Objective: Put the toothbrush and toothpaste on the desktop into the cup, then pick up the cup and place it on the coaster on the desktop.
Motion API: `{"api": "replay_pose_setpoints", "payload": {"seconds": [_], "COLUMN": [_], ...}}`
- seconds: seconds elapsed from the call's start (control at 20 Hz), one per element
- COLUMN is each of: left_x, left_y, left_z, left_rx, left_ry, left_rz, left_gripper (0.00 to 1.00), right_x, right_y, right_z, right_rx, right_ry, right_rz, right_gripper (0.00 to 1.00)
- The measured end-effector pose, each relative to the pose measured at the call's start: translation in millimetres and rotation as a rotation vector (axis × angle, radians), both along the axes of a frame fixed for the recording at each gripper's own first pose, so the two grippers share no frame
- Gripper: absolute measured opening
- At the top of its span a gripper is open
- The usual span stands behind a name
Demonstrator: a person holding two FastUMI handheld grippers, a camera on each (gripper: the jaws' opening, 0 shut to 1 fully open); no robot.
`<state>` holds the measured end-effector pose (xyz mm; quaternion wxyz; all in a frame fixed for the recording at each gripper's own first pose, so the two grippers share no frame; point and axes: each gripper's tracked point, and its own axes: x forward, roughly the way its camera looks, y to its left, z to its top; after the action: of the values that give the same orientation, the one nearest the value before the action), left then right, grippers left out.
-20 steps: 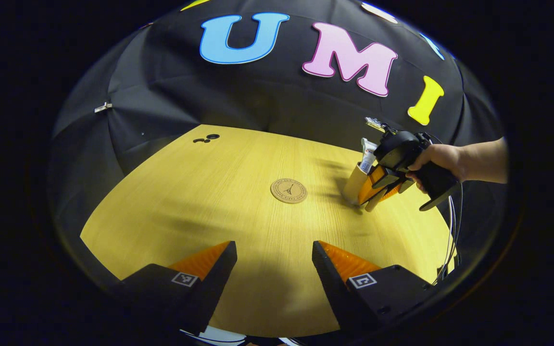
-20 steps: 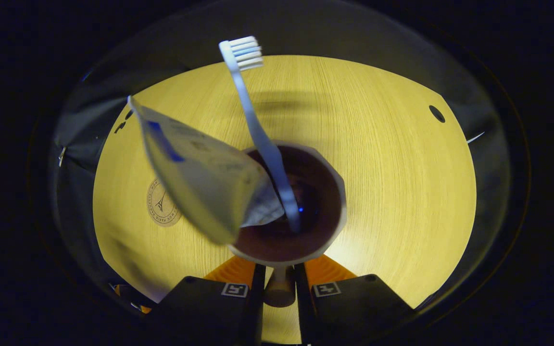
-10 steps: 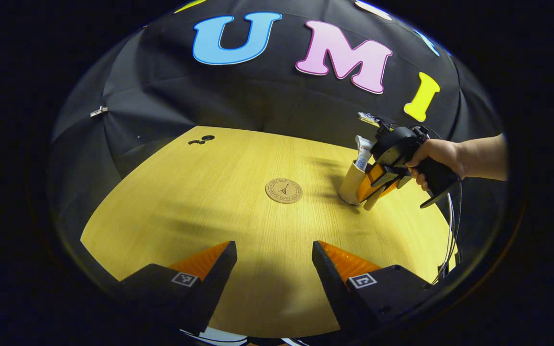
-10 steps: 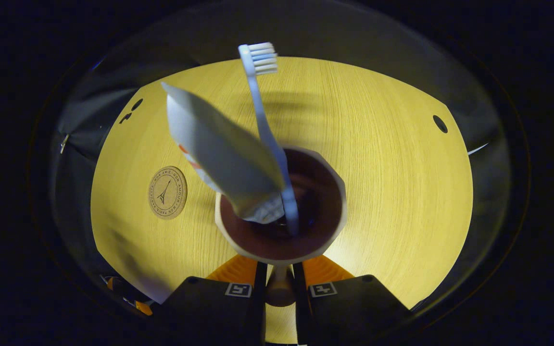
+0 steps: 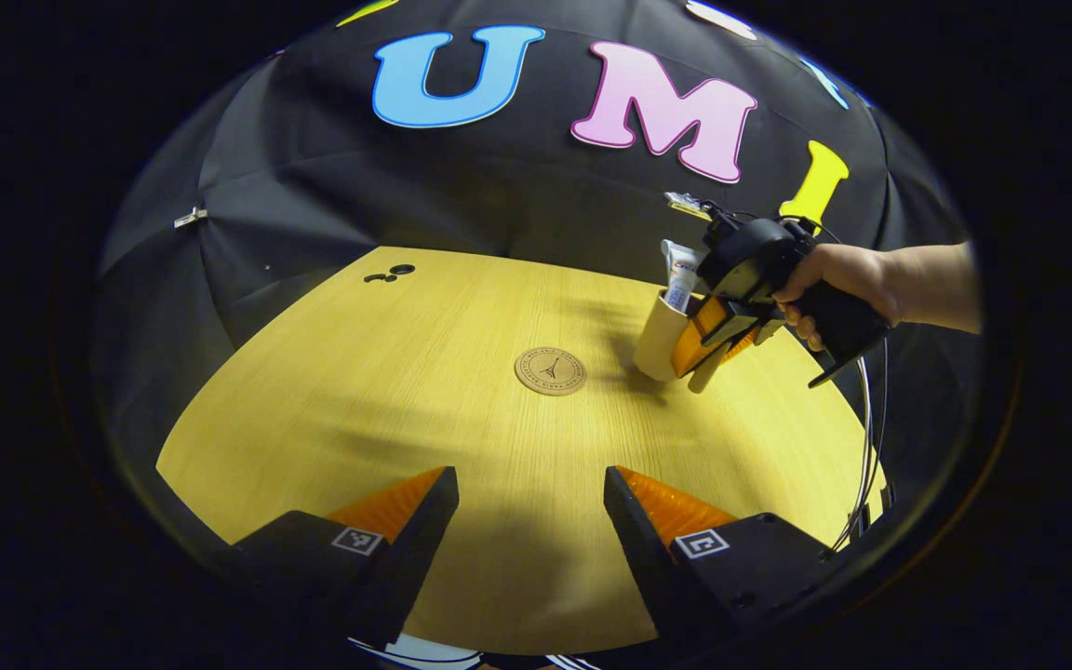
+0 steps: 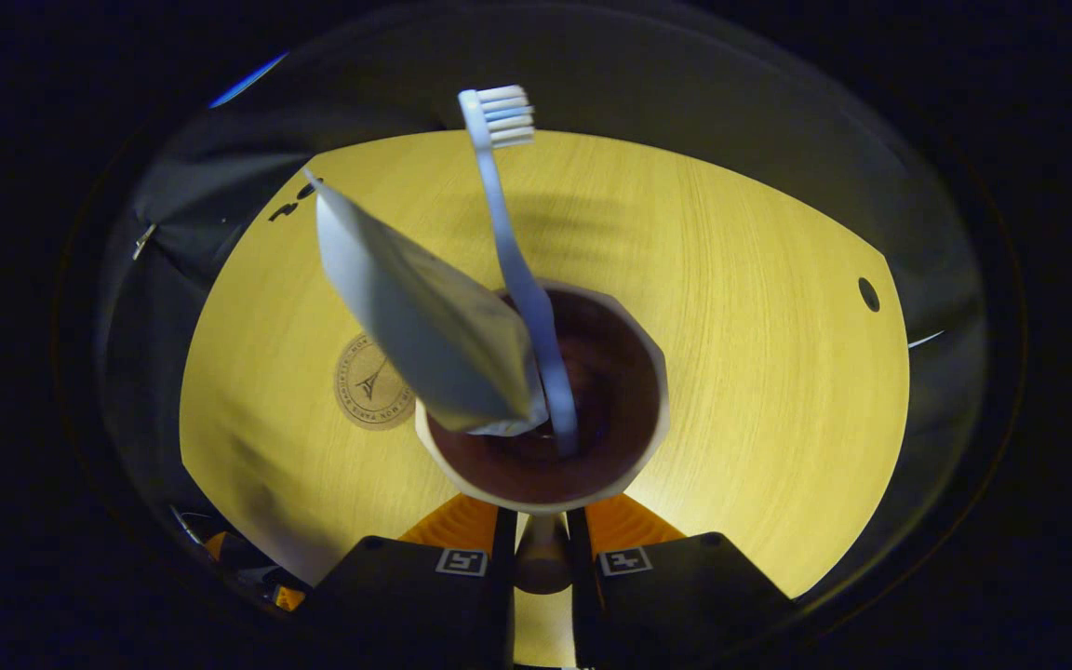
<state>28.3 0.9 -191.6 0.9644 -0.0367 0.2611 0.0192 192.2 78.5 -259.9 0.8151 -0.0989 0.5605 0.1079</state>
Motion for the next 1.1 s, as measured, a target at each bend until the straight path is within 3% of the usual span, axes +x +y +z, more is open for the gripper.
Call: {"api": "replay_pose_setpoints", "payload": {"seconds": [0.2,0.65,1.1], "left_x": [5,2,-5], "left_y": [13,36,53], "left_z": [6,14,9], "left_rx": [0.002,-0.001,0.001], "left_ry": [-0.007,-0.025,-0.002], "left_rz": [0.017,0.052,0.062], "left_gripper": [0.98,0.98,0.98], "right_x": [6,-1,-6], "right_y": [30,105,130], "right_z": [5,-20,-39], "right_rx": [-0.036,-0.016,-0.055], "right_ry": [-0.023,0.025,0.043], "right_rz": [0.089,0.183,0.250], "right_gripper": [0.28,0.28,0.29]}}
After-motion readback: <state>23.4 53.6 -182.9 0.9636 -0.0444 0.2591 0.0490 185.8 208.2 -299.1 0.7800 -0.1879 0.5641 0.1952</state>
